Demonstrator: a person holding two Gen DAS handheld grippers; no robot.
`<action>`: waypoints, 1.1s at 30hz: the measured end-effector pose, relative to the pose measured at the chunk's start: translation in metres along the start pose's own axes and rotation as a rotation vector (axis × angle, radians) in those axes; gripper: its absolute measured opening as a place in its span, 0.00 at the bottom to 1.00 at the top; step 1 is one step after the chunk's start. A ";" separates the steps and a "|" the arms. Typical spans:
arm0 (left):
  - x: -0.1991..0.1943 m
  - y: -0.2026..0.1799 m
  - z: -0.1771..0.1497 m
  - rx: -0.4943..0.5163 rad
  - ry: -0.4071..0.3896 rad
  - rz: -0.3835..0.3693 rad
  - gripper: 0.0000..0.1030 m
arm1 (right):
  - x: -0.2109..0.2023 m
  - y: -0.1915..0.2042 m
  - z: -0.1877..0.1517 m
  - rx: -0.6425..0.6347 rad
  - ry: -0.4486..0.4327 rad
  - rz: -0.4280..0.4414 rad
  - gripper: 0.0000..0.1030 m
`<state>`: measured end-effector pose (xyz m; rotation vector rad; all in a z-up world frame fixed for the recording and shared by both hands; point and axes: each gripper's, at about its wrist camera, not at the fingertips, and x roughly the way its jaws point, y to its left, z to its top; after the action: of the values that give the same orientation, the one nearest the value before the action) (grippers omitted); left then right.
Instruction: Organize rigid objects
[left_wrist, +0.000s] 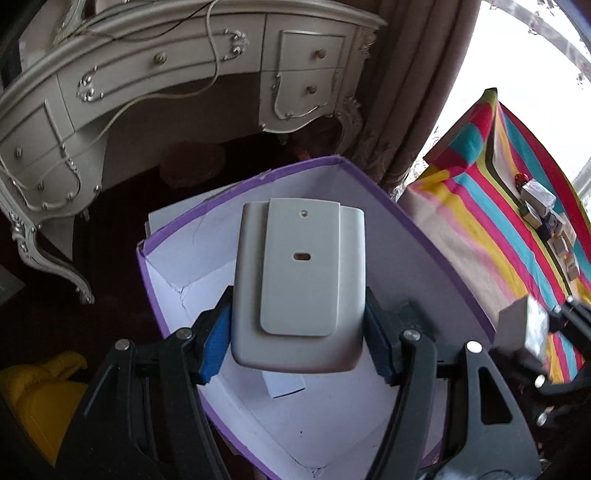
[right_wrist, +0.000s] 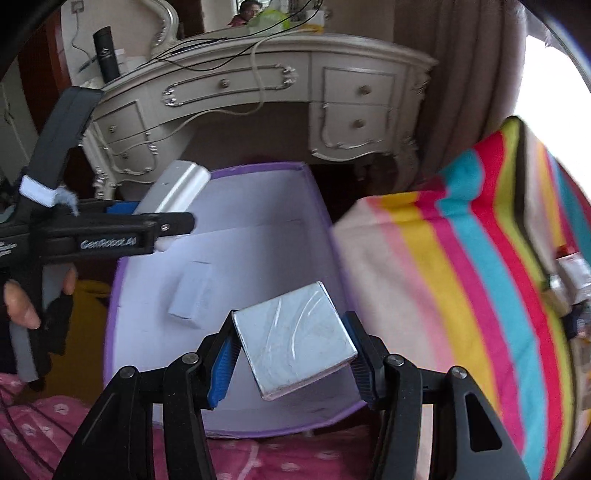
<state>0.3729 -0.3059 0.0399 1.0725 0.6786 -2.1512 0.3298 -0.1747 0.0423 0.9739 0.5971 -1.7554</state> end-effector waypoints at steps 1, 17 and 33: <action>0.002 0.001 -0.001 -0.002 0.007 0.001 0.65 | 0.006 0.002 -0.001 0.003 0.011 0.017 0.53; 0.018 -0.022 0.012 0.044 0.011 0.056 0.66 | 0.046 0.033 -0.019 -0.026 0.089 0.118 0.54; 0.012 -0.111 0.022 0.247 -0.042 0.040 0.85 | 0.000 -0.054 -0.041 0.204 -0.109 0.117 0.66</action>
<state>0.2757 -0.2504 0.0595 1.1522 0.3752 -2.2574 0.2937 -0.1224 0.0174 1.0238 0.2895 -1.7761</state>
